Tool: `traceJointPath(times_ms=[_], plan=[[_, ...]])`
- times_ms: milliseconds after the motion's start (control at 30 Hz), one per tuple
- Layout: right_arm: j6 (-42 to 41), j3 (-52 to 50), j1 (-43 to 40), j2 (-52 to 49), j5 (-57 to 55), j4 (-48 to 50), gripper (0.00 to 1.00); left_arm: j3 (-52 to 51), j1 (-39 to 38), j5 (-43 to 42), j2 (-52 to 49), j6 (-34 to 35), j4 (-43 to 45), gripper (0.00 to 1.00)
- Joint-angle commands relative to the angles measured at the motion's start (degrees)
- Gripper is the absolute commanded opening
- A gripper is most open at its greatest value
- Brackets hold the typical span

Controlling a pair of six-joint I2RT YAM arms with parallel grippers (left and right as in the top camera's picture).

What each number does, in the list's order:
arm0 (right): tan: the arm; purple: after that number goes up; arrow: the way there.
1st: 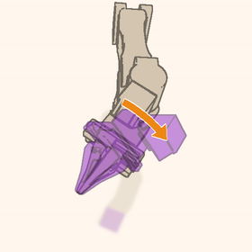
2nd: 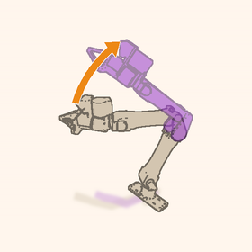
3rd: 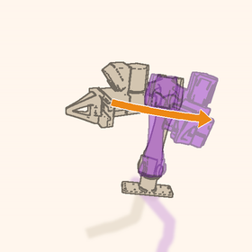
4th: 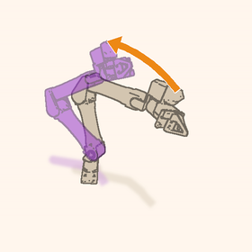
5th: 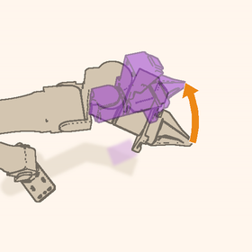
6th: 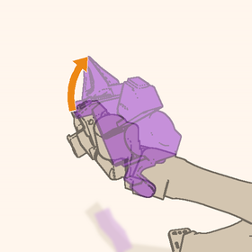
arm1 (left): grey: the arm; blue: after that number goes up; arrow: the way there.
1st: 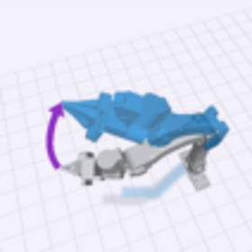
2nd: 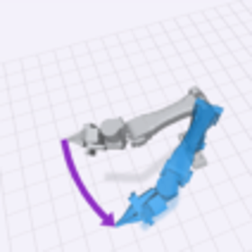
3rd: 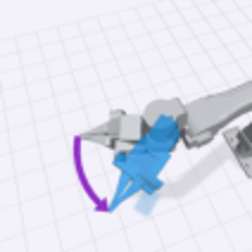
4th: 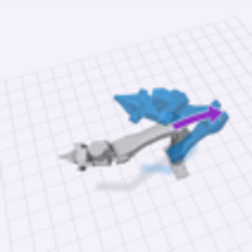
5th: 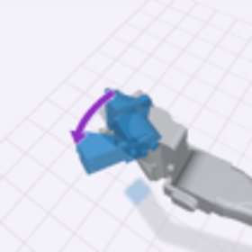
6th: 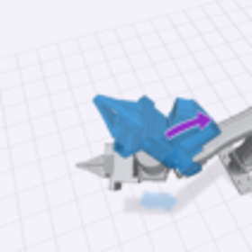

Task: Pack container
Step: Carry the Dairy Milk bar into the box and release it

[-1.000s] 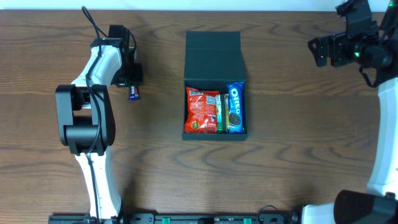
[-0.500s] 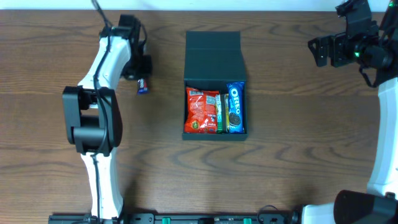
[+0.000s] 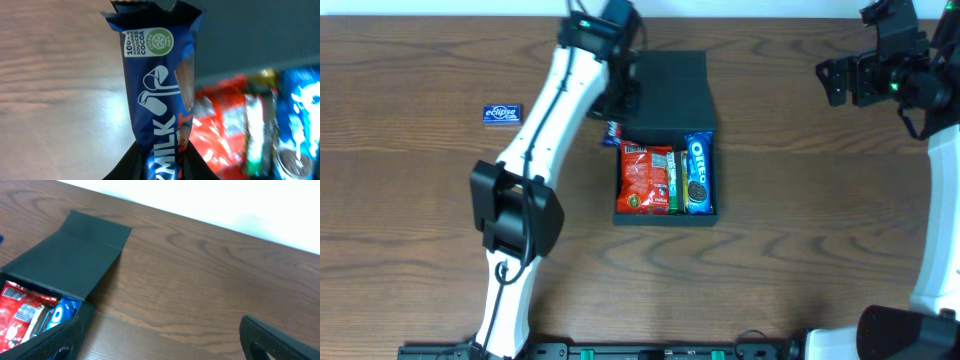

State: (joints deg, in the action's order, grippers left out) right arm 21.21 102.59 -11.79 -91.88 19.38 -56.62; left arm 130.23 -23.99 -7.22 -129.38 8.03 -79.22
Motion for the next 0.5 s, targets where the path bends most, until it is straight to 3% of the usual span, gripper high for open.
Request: traceJointPath(times_ms=[0, 267, 467], plan=[[1.18, 0.04, -0.57, 0.02, 0.55, 0.31, 0.99, -0.57, -1.4, -1.44, 3.78, 0.9, -2.05, 0.14], [1.14, 0.04, -0.55, 0.02, 0.59, -0.22, 0.99, -30.01, -4.17, -3.85, 20.85, 0.83, 8.98, 0.17], [1.11, 0.04, -0.55, 0.02, 0.59, -3.82, 0.99, -34.97, -10.71, 4.35, 21.7, 8.24, 17.97, 0.17]])
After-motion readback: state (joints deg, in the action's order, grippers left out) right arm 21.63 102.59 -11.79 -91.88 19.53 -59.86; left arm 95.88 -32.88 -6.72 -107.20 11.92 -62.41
